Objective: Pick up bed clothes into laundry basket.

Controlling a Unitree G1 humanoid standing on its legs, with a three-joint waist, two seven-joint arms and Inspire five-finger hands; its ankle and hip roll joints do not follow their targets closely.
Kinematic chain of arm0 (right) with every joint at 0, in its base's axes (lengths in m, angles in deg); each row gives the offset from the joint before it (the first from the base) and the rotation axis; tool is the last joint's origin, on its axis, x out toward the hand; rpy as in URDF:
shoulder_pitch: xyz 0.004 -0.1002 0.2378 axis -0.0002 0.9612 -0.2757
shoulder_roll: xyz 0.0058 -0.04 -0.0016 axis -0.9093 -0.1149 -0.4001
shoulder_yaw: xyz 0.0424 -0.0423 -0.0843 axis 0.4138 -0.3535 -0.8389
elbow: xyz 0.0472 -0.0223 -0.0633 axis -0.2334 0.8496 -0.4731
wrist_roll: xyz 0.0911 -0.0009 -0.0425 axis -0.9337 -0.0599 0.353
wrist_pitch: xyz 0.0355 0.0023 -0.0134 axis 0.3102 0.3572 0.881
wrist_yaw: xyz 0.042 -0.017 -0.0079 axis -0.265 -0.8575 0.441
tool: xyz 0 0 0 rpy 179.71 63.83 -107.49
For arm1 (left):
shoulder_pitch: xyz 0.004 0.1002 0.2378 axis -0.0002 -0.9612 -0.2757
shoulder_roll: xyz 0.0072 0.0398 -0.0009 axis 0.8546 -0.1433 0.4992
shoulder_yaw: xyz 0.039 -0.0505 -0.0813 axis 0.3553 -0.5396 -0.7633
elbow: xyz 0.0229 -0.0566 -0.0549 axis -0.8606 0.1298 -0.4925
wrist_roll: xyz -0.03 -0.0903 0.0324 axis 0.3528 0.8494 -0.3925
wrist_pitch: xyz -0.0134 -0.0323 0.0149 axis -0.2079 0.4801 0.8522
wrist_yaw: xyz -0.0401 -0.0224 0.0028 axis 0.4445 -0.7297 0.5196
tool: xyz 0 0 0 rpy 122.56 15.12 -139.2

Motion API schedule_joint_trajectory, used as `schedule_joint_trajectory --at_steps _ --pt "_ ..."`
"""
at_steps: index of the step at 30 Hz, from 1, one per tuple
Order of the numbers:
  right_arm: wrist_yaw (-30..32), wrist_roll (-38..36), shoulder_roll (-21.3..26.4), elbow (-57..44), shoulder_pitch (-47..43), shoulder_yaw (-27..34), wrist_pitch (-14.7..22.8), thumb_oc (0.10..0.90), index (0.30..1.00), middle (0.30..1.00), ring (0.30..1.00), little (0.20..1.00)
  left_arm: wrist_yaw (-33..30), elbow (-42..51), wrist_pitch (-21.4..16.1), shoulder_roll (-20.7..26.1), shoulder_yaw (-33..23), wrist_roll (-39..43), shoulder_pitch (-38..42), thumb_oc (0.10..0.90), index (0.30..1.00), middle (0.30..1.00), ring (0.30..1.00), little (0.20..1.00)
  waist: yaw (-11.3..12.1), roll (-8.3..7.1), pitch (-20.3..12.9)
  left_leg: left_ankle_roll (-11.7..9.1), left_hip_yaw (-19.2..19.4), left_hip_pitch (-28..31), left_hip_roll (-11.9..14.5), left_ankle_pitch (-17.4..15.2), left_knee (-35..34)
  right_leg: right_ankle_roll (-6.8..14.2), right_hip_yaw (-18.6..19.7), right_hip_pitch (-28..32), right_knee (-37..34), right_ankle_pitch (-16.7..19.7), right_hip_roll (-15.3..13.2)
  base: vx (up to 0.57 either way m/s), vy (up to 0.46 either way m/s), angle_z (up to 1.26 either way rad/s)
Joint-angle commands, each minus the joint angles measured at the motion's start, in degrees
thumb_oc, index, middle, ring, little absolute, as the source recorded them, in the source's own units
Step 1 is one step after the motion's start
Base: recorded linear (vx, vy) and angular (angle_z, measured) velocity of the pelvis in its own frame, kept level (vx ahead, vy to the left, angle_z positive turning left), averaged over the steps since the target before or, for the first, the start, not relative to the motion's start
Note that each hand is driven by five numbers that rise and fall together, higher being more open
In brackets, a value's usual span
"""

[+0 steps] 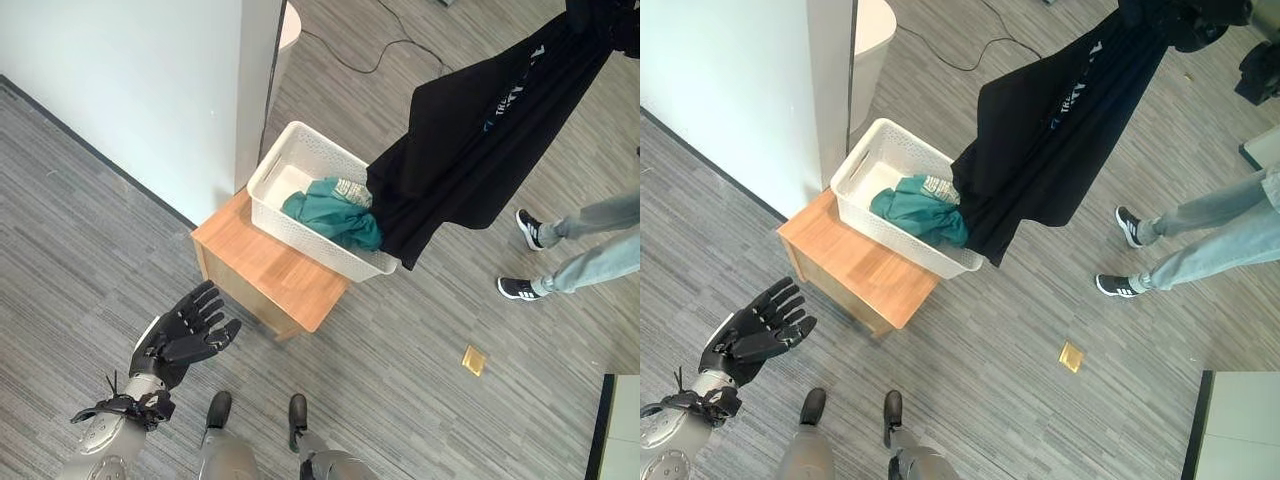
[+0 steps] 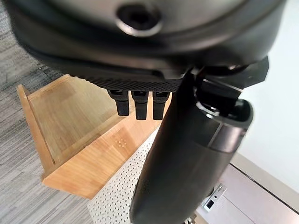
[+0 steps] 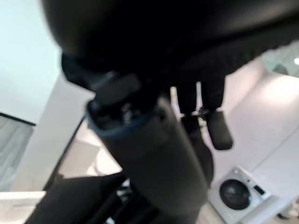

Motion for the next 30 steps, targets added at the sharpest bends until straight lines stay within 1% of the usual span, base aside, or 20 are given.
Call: schedule_joint_trajectory --at_steps 1,6,11,14,19,24,25,27,30 --pt "4.0 -4.6 0.5 25.7 -14.5 10.8 -6.0 0.400 0.300 0.300 0.300 0.300 1.1 8.7 -3.9 1.5 -0.6 -2.2 5.2 0.800 0.900 0.900 0.900 0.900 4.1 -0.16 4.1 -0.1 -0.2 0.8 -2.2 1.9 -6.8 2.0 2.0 -1.4 4.3 -7.8 0.4 -0.01 -0.019 0.06" --pt "4.3 -6.7 0.5 26.9 -15.6 11.0 -6.0 0.400 0.300 0.300 0.300 0.300 0.8 9.2 -4.1 2.1 -0.2 -2.7 5.9 0.800 0.900 0.900 0.900 0.900 4.5 -1.06 5.0 -0.2 -0.6 0.2 -2.1 2.0 -6.8 1.8 1.5 -2.0 4.6 -8.0 0.5 0.00 -0.024 0.12" --pt "4.3 -8.5 0.5 28.1 -14.7 12.6 -6.0 0.400 0.300 0.300 0.300 0.300 0.3 9.8 -4.3 2.6 0.7 -3.0 7.0 0.800 0.900 0.900 0.900 0.900 5.8 -1.86 6.4 -0.3 -1.0 -0.4 -1.9 2.2 -6.8 1.7 1.0 -2.5 4.7 -8.1 0.6 0.00 -0.031 0.04" --pt "4.0 -8.6 0.5 27.6 -13.7 13.2 -6.1 0.400 0.300 0.300 0.300 0.300 -0.1 10.0 -4.5 3.0 0.6 -3.9 7.5 0.800 0.900 0.900 0.900 0.900 6.3 -2.22 7.2 -0.5 -1.3 -0.6 -1.8 2.4 -6.8 1.5 0.6 -2.7 4.8 -8.1 0.8 0.00 -0.041 0.05" --pt "3.7 -9.1 0.5 27.4 -11.6 14.6 -6.2 0.400 0.300 0.300 0.300 0.300 -0.7 10.0 -4.8 2.0 0.2 -4.3 8.1 0.800 0.900 0.900 0.900 0.900 6.9 -2.38 8.3 -0.7 -1.8 -1.2 -1.5 2.6 -6.8 1.3 -0.1 -3.0 5.0 -8.3 0.8 0.00 -0.030 0.09" --pt "3.1 -9.5 0.5 29.8 -8.7 16.2 -6.6 0.400 0.300 0.300 0.300 0.300 -1.5 10.7 -5.0 0.8 -0.2 -4.7 8.1 0.800 0.900 0.900 0.900 0.900 7.4 -1.96 9.3 -0.8 -2.2 -1.5 -1.5 2.9 -6.8 1.1 -0.6 -3.2 5.3 -8.6 0.9 0.00 -0.023 0.09" --pt "2.6 -9.0 0.5 30.1 -6.6 17.1 -6.8 0.400 0.300 0.300 0.300 0.300 -1.7 11.2 -5.1 0.2 -0.5 -4.9 8.1 0.800 0.900 0.900 0.900 0.900 7.6 -1.25 9.8 -0.8 -2.4 -1.6 -1.5 2.9 -6.8 1.0 -0.8 -3.5 5.5 -8.6 1.0 -0.01 -0.016 0.15" --pt "2.6 -8.8 0.5 30.2 -5.7 17.8 -6.9 0.400 0.300 0.300 0.300 0.300 -1.8 11.4 -5.2 -0.1 -0.6 -5.0 8.0 0.800 0.900 0.900 0.900 0.900 7.7 -1.03 10.0 -0.8 -2.5 -1.7 -1.5 2.9 -6.8 0.9 -0.8 -3.6 5.6 -8.7 1.1 -0.01 -0.013 0.10" --pt "2.6 -8.2 0.5 29.7 -2.3 20.4 -7.2 0.400 0.300 0.300 0.300 0.300 -2.4 12.4 -5.2 -1.0 -1.3 -5.6 7.7 0.800 0.900 0.900 0.900 0.900 7.8 0.13 10.7 -0.9 -2.7 -2.1 -1.6 3.1 -6.8 0.7 -1.0 -4.0 5.8 -8.8 1.2 -0.01 -0.016 0.05"
